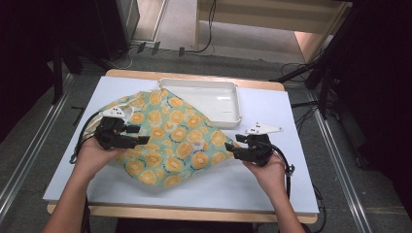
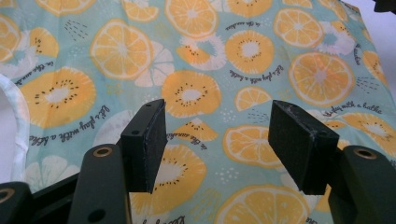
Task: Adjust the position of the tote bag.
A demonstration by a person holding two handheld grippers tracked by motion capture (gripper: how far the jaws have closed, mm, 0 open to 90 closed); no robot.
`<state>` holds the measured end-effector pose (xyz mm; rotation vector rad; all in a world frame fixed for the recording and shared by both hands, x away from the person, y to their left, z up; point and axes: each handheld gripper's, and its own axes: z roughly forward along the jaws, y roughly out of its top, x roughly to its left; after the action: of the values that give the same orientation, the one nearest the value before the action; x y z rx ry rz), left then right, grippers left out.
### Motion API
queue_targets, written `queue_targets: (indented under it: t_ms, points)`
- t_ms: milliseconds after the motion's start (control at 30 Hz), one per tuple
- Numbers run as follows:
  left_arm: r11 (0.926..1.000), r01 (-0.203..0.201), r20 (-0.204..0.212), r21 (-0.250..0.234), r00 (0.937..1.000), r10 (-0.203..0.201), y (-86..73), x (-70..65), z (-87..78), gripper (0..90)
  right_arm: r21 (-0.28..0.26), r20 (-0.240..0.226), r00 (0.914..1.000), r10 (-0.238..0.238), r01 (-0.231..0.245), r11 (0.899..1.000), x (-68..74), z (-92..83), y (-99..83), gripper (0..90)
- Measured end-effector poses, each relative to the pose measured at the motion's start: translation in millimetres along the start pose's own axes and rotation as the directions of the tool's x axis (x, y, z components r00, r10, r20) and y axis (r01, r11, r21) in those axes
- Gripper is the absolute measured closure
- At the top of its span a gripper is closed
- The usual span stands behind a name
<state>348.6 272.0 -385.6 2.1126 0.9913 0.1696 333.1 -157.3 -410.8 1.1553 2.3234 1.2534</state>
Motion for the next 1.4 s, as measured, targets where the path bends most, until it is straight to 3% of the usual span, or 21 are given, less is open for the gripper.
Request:
queue_targets:
  t_ms: [100,233,800,1400]
  points:
    - [0.9999,-0.010,-0.013,-0.013,0.9999,0.010,-0.4,-1.5,-0.8,38.4,0.017,-0.003,0.9999,-0.017,0.017,1.000,0.3,0.7,-0.3,44.0]
    - [0.9999,-0.007,-0.017,-0.014,0.9998,0.007,-1.7,-2.1,-0.5,38.6,0.006,-0.033,0.9994,-0.001,0.001,1.000,-2.2,0.1,0.4,44.2]
    - [0.9998,0.016,-0.021,-0.015,0.9997,-0.016,-9.7,-1.4,-8.2,38.6,0.019,-0.052,0.9977,-0.044,0.045,0.999,1.3,9.0,6.3,44.2]
    - [0.9994,0.022,-0.042,-0.026,0.9989,-0.023,-9.8,3.9,-12.7,37.3,0.026,-0.059,0.9970,-0.051,0.053,0.998,5.6,8.4,5.8,44.1]
